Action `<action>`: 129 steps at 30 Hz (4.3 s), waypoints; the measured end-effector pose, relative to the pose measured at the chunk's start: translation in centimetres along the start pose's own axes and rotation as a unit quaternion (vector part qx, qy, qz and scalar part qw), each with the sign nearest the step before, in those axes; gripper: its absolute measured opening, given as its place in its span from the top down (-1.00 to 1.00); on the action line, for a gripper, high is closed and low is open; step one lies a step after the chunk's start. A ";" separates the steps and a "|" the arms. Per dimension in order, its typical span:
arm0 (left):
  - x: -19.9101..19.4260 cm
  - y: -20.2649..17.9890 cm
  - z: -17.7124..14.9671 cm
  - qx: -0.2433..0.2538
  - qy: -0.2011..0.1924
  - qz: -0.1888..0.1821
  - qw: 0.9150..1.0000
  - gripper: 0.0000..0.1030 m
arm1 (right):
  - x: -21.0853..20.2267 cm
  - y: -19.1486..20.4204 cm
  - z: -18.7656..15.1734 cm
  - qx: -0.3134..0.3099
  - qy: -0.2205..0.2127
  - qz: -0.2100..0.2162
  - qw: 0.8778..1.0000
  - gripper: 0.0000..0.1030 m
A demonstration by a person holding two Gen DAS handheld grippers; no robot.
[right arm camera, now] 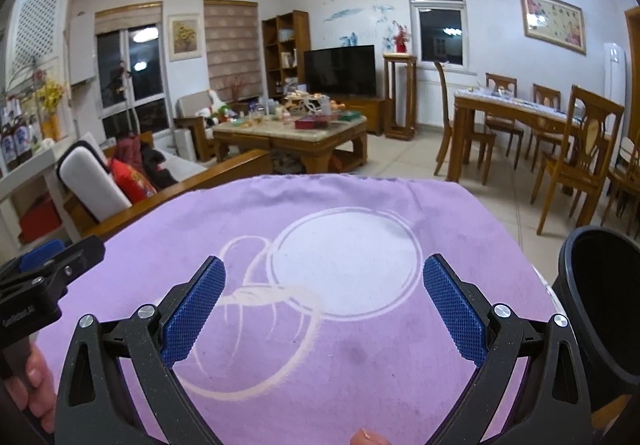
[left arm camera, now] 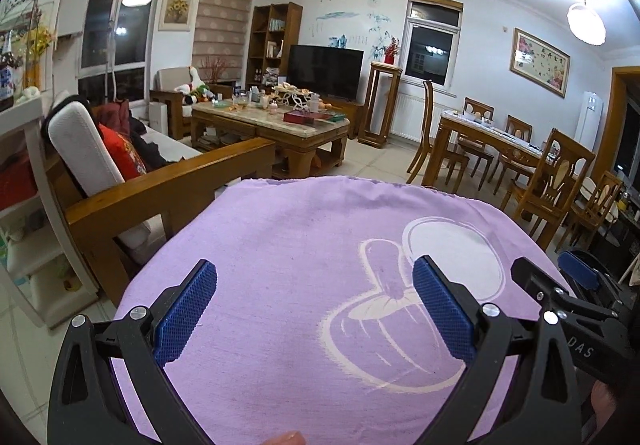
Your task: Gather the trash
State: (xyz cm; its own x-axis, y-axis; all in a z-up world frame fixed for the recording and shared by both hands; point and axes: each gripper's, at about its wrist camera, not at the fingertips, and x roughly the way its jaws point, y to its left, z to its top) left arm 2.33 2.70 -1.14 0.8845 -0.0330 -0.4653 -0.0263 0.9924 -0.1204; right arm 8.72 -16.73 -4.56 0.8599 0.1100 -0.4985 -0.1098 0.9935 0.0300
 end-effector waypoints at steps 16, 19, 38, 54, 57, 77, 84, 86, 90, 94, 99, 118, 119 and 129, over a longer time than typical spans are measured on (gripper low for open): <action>-0.4 -1.4 0.1 0.039 -0.022 0.030 0.999 -0.90 | 0.2 0.1 0.4 0.010 0.009 0.006 1.000 -0.90; -0.4 -1.5 0.1 0.040 -0.023 0.032 0.998 -0.90 | 0.1 0.2 0.4 0.008 0.009 0.008 1.000 -0.90; -0.4 -1.5 -0.2 0.038 -0.023 0.034 0.998 -0.90 | 0.1 0.3 0.5 0.010 0.010 0.009 1.000 -0.90; -0.8 -1.7 -0.4 0.043 -0.026 0.041 0.998 -0.90 | 0.1 0.6 0.5 0.011 0.010 0.010 1.000 -0.90; -0.8 -1.6 -0.4 0.042 -0.026 0.040 0.998 -0.90 | 0.1 0.6 0.5 0.011 0.010 0.009 1.000 -0.90; -0.7 -1.7 -0.4 0.045 -0.028 0.041 0.998 -0.90 | 0.2 0.8 0.4 0.013 0.011 0.010 1.000 -0.90; -0.7 -1.6 -0.4 0.047 -0.029 0.044 0.998 -0.90 | 0.2 1.0 0.4 0.013 0.011 0.010 1.000 -0.90; -0.8 -1.7 -0.4 0.048 -0.030 0.045 0.997 -0.90 | 0.2 1.0 0.4 0.014 0.011 0.010 1.000 -0.90; -0.8 -1.4 -0.4 0.050 -0.031 0.047 0.997 -0.90 | 0.2 1.0 0.4 0.014 0.011 0.010 1.000 -0.90; -0.7 -1.4 -0.4 0.049 -0.030 0.045 0.997 -0.90 | 0.2 1.1 0.4 0.013 0.011 0.010 1.000 -0.90; -0.7 -1.5 -0.3 0.050 -0.030 0.046 0.997 -0.90 | 0.2 1.2 0.4 0.014 0.011 0.011 1.000 -0.90; -0.7 -1.2 -0.2 0.050 -0.031 0.045 0.997 -0.90 | 0.3 1.3 0.4 0.015 0.011 0.010 1.000 -0.90; -0.7 -1.4 -0.1 0.050 -0.031 0.045 0.997 -0.90 | 0.3 1.2 0.4 0.015 0.011 0.010 1.000 -0.90; -1.2 -1.5 0.4 0.063 -0.041 0.053 0.996 -0.90 | 0.4 1.3 0.2 0.016 0.014 0.009 1.000 -0.90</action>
State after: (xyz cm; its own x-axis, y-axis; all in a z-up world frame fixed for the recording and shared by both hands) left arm 1.50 1.28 -0.05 0.9149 0.0780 -0.3960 -0.0683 0.9969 0.0386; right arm 9.00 -15.40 -4.50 0.8440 0.1275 -0.5209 -0.1087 0.9918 0.0667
